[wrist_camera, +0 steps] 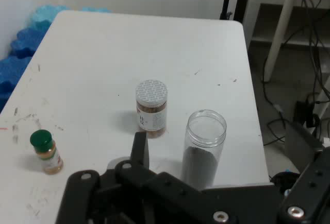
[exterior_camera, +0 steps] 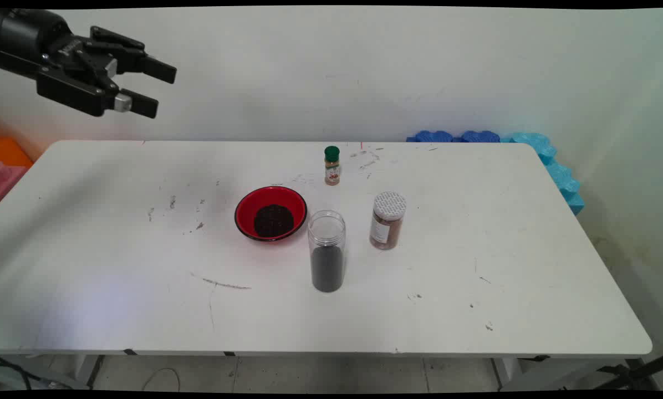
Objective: Pick up the black seasoning powder from the table
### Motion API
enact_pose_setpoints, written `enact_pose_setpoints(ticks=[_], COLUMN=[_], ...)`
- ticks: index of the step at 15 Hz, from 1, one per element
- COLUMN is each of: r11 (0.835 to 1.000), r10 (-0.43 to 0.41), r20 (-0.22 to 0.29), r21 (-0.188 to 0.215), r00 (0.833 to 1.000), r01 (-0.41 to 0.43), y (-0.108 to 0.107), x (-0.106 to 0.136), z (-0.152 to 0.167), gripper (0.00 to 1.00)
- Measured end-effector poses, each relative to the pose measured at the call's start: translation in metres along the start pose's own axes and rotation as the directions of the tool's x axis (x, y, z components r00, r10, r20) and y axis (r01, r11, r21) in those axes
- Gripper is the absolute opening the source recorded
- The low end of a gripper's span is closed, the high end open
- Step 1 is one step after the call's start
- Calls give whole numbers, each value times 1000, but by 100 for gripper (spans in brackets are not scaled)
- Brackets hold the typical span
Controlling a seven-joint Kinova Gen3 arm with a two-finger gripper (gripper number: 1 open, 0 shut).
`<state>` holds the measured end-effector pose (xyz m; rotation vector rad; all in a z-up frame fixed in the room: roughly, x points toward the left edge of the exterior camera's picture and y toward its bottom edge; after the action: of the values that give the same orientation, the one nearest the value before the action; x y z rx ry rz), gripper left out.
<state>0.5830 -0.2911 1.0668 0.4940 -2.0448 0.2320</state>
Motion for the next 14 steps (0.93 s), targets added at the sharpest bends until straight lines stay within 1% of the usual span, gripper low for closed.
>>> enact_pose_setpoints(ticks=[7, 14], r11=[999, 999], r10=[-17, -22], r20=[29, 44], r21=[28, 47], r00=[999, 999], r01=[17, 20], y=[10, 16], x=[-2, -2], z=[11, 19], gripper=[100, 100])
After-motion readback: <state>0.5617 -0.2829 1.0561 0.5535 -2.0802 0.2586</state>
